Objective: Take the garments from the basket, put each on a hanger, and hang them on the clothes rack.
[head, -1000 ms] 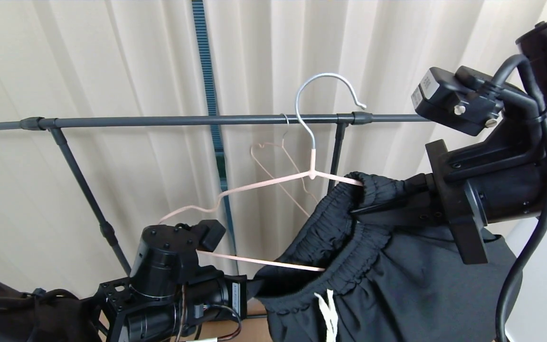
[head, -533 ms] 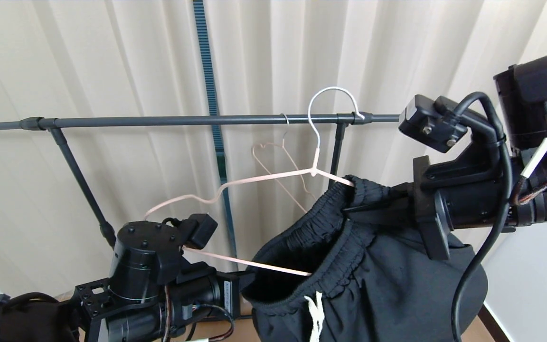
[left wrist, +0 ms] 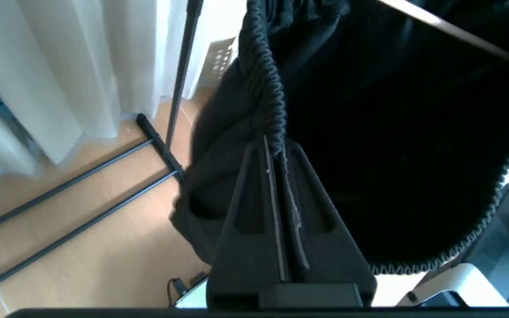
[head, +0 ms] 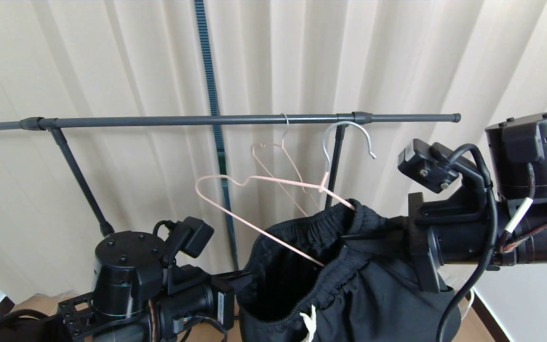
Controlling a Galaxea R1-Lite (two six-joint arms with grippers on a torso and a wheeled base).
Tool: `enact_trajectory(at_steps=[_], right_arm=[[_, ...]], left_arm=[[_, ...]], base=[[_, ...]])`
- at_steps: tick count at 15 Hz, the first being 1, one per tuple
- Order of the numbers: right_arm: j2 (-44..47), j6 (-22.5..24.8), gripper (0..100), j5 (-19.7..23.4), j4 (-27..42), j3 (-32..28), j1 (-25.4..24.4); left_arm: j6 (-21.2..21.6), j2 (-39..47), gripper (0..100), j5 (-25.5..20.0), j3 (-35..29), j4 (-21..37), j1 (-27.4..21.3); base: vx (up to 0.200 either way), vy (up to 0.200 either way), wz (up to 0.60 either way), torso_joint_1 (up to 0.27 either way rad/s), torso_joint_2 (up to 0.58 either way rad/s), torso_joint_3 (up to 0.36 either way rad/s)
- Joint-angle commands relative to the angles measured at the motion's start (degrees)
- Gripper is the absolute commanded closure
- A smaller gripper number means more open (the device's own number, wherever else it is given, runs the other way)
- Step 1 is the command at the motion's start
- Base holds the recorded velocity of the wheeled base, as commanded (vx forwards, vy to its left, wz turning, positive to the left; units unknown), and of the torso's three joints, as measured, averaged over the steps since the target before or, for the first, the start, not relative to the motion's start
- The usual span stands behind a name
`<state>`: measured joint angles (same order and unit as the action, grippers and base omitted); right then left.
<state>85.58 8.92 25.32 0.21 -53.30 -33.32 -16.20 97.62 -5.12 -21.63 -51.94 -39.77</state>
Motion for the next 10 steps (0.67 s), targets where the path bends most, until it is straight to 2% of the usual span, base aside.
enact_trajectory(at_steps=[1, 5, 10], right_arm=[[-1.73, -0.05, 100, 1.84, -0.82, 3.11, 2.47], [-1.99, 0.04, 100, 1.66, -0.82, 3.2, 2.91], [-2.96, 0.13, 100, 1.75, -0.65, 3.11, 5.1]], left_arm=[[0.12, -0.24, 100, 0.02, 0.44, -0.18, 0.04], [1.52, -0.5, 100, -0.07, 1.76, -3.34, 0.48], [4.51, -0.15, 100, -0.24, 1.5, -5.36, 7.77]], base=[[0.0, 0.0, 0.0, 0.0, 0.0, 0.0], [0.0, 0.0, 0.0, 0.0, 0.0, 0.0], [0.0, 0.0, 0.0, 0.0, 0.0, 0.0]])
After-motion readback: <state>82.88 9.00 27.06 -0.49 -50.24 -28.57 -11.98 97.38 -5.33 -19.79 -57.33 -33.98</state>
